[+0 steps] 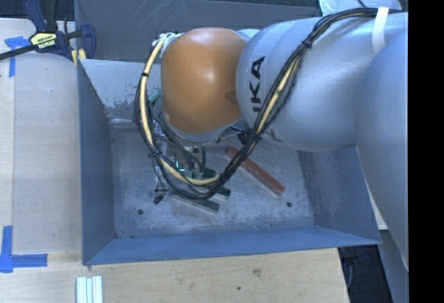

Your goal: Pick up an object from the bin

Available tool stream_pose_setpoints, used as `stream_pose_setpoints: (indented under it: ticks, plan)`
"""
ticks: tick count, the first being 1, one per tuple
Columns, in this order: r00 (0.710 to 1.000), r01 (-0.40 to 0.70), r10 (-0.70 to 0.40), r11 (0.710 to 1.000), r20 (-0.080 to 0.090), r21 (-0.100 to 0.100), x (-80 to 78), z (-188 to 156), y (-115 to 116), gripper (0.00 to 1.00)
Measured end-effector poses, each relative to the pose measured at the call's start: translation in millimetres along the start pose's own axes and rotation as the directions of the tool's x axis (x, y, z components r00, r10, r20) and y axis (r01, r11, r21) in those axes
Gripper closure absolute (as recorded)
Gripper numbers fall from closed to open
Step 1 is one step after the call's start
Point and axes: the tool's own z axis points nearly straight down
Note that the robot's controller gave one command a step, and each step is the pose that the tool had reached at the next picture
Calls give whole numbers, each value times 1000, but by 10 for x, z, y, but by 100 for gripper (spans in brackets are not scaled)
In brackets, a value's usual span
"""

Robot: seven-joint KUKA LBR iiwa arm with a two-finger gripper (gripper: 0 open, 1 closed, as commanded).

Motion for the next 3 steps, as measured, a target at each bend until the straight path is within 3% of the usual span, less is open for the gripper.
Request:
stream_pose_setpoints:
  ticks: [1,2,3]
  plan:
    - [986,-164,164,986,2,2,-472,1113,-640,0]
    - [991,-136,136,991,4,-1,-107,1266,-1238,0]
    - [991,-132,132,991,17,-9,-153,1214,-1179,100]
